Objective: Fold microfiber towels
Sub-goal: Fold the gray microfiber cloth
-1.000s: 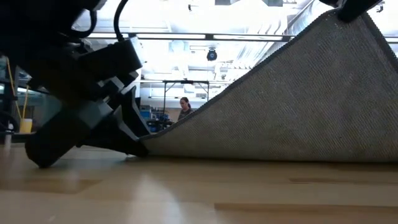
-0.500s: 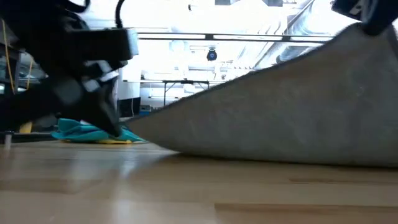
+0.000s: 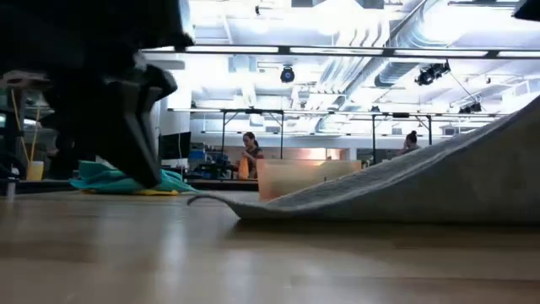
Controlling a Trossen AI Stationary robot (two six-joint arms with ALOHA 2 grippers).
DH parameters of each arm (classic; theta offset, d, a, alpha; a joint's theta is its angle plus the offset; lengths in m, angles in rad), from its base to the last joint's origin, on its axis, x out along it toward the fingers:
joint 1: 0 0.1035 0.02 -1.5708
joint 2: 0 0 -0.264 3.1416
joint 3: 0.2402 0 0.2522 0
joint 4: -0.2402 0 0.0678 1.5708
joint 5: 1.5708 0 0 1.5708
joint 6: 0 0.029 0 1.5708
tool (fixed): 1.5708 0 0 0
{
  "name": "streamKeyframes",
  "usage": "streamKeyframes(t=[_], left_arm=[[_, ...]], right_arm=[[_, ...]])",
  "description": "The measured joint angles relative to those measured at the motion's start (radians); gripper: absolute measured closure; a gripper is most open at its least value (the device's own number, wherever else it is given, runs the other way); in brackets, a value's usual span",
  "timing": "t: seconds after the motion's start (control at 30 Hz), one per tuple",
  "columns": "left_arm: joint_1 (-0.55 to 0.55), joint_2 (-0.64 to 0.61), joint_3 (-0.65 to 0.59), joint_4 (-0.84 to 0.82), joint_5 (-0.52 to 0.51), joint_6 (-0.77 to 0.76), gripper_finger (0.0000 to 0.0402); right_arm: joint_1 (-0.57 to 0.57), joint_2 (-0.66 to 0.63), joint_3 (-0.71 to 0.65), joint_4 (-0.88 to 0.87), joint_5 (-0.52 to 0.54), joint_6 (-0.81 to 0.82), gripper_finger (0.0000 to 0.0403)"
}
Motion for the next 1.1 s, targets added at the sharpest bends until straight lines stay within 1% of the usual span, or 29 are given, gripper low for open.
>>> streamKeyframes(t=[0.1, 0.2, 0.3, 0.4, 0.53, 0.63, 0.73, 0.83, 0.97, 1.1], left_arm=[[0.002, 0.002, 0.0, 0.051, -0.001, 0.071, 0.0397], [-0.004, 0.003, 0.0, 0.112, -0.001, 0.149, 0.0375], [-0.015, 0.003, -0.006, 0.193, -0.009, 0.246, 0.0337], [-0.024, 0.003, -0.006, 0.233, -0.024, 0.333, 0.0293], [-0.024, 0.022, -0.007, 0.263, -0.038, 0.41, 0.0238], [-0.012, 0.058, -0.006, 0.32, -0.035, 0.447, 0.0211], [0.006, 0.106, -0.005, 0.334, -0.038, 0.473, 0.0201], [0.024, 0.126, 0.011, 0.339, -0.044, 0.466, 0.0201], [0.041, 0.132, 0.018, 0.332, -0.052, 0.459, 0.0209], [0.056, 0.131, 0.019, 0.288, -0.047, 0.448, 0.0226]], right_arm=[[0.014, 0.0, 0.0, 0.001, 0.019, 0.016, 0.0403], [0.016, 0.0, 0.0, 0.001, 0.037, 0.015, 0.0403], [0.013, 0.0, 0.0, 0.001, 0.04, 0.013, 0.0403], [0.011, 0.0, 0.0, 0.001, 0.041, 0.009, 0.0403], [0.011, 0.0, 0.0, 0.002, 0.041, 0.008, 0.0403], [0.011, 0.0, 0.0, 0.004, 0.045, 0.006, 0.0403], [0.011, 0.0, 0.0, 0.006, 0.06, 0.006, 0.0403], [0.011, 0.0, 0.0, 0.006, 0.06, 0.006, 0.0403], [0.011, 0.0, 0.0, 0.011, 0.061, 0.006, 0.0403], [0.011, 0.0, 0.0, 0.022, 0.064, 0.006, 0.0403]])
